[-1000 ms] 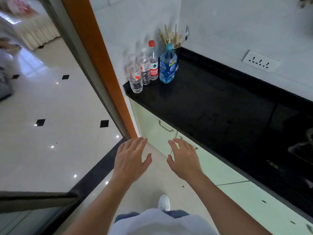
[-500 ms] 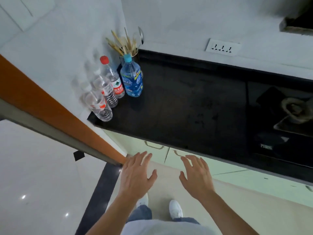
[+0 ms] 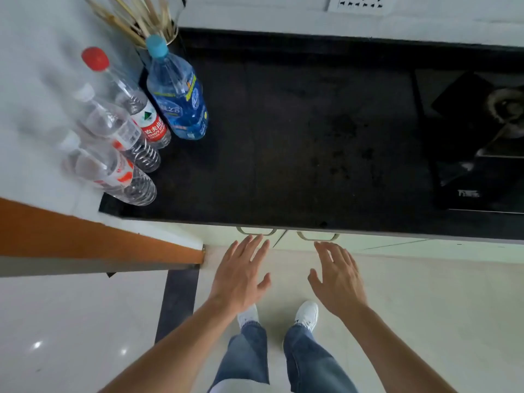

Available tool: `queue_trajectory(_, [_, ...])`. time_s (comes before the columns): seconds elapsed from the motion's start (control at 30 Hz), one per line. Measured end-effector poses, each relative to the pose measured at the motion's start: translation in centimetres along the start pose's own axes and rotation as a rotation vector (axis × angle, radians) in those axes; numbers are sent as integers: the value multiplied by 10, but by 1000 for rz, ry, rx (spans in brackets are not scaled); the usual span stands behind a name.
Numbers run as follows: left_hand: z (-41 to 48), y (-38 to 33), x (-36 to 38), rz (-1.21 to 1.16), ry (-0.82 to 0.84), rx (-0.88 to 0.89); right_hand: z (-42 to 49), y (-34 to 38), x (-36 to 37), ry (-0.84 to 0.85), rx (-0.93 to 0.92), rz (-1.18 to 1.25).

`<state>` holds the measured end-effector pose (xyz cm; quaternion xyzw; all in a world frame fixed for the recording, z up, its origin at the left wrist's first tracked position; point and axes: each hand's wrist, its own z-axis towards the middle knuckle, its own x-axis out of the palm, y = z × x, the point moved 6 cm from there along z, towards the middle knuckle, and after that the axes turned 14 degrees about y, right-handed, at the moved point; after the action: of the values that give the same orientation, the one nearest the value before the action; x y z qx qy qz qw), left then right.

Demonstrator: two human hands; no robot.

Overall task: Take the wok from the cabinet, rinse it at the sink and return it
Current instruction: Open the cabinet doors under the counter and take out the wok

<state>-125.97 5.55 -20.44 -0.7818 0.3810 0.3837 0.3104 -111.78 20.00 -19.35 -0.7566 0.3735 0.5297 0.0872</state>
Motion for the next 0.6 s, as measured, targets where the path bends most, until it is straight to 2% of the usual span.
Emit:
queue_trajectory(0.3, [39, 4, 16, -38, -37, 24, 41, 7, 32, 60, 5, 64])
queue_trajectory(0.6, [40, 3, 25, -56, -73, 43, 32, 3, 39, 80, -31, 87])
